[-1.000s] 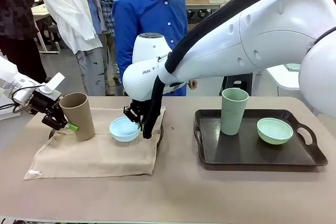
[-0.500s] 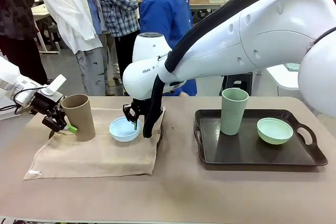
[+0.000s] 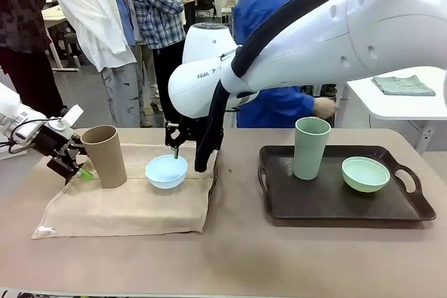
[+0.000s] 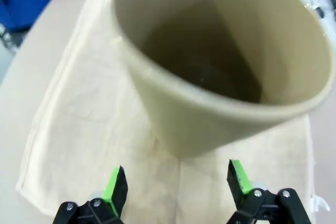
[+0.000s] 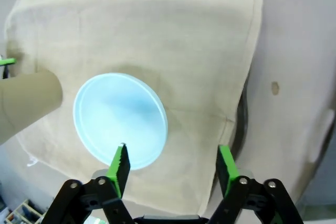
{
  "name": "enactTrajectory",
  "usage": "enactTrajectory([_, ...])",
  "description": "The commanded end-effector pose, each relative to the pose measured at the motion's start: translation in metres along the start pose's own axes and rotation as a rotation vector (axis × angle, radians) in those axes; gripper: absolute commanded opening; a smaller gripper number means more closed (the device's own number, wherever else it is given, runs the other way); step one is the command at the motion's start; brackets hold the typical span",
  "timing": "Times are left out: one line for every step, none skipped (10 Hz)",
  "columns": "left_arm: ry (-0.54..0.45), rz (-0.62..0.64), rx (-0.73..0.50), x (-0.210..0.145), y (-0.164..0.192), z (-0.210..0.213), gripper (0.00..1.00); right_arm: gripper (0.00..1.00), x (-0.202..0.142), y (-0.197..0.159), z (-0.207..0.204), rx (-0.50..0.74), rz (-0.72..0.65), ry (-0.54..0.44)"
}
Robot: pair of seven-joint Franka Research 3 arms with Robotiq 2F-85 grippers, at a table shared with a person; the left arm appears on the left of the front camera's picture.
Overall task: Set up a tray with a mat and arrange the tableware.
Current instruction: Place the Picnic Bowl and Reusable plastic cup back onto the Handle tray in front of the human's position.
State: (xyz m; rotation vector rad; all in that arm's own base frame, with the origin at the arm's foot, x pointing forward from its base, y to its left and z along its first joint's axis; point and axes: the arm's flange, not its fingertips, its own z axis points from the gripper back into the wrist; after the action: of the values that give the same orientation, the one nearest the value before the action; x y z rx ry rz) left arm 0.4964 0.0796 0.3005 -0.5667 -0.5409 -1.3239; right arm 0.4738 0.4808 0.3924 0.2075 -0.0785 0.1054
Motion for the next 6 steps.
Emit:
enactTrajectory([0.073, 0.134, 0.014, 0.013, -0.007, 0.022, 1.0, 1.0, -0.026, -0.019, 0.011, 0.015, -0.033, -0.011])
enactTrajectory([0.137, 0.267, 0.017, 0.031, -0.02, 0.037, 1.0, 1.0, -0.034, -0.025, 0.021, 0.019, -0.039, -0.012])
enactTrajectory([0.227, 0.368, 0.046, 0.055, -0.038, 0.051, 1.0, 1.0, -0.041, -0.035, 0.033, 0.015, -0.056, -0.028])
enactTrajectory([0.331, 0.492, 0.077, 0.074, -0.052, 0.059, 1.0, 1.0, -0.047, -0.043, 0.044, 0.02, -0.074, -0.04])
enactTrajectory([0.417, 0.562, 0.133, 0.088, -0.065, 0.064, 1.0, 1.0, -0.053, -0.05, 0.054, 0.011, -0.092, -0.045])
enactTrajectory([0.482, 0.621, 0.183, 0.103, -0.075, 0.071, 1.0, 1.0, -0.059, -0.054, 0.065, 0.0, -0.109, -0.049])
